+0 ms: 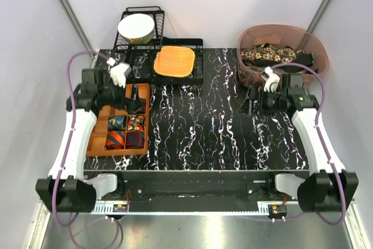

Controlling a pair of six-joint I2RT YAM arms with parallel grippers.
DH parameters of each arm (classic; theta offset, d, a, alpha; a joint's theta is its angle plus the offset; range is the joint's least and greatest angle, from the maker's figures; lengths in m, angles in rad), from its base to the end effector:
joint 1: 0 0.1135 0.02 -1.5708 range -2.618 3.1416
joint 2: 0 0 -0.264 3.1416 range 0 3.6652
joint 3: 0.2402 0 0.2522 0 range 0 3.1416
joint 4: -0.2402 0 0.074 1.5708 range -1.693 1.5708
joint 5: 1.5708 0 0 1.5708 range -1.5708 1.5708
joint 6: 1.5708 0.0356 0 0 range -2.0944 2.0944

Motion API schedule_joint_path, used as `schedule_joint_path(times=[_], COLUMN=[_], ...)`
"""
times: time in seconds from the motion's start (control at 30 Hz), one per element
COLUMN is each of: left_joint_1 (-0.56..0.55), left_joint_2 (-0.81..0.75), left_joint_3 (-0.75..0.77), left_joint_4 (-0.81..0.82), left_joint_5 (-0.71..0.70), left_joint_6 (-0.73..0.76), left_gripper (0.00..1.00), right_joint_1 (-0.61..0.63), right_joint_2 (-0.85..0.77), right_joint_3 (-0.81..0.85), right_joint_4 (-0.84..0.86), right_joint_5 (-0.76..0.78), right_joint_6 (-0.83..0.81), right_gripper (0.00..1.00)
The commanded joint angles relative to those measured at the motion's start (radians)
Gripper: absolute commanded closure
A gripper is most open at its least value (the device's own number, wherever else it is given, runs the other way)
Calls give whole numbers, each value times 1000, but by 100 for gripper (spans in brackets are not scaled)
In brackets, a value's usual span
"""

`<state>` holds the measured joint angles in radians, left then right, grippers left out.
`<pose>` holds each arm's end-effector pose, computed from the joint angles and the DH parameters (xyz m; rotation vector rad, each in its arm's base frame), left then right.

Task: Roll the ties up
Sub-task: Reset both arms

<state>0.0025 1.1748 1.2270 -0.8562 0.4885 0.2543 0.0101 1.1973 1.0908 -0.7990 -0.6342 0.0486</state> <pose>0.2329 -0.0161 0.3538 0.5156 2.2415 -0.4475 0.2368 0.0235 0.3121 -0.2242 2.3869 0.8056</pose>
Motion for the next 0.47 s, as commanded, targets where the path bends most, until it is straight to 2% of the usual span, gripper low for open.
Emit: schedule_joint_path(times=[0.0, 0.17, 0.43], left_joint_1=[2, 2, 2], left_joint_2=[-124, -201, -261], left_joint_3=[-158, -267, -291], left_joint_4=[132, 141, 125], left_joint_5=[-110, -177, -191], left_joint_6=[-221, -227, -214], left_gripper=[1, 1, 1], right_joint_1=[-32, -32, -32], right_joint_2=[-82, -105, -171], right_joint_3=[-45, -81, -114], right_joint_4=[-43, -26, -5], right_joint_5=[205, 215, 217], right_joint_6=[-91, -98, -96], right_gripper=[0, 0, 0])
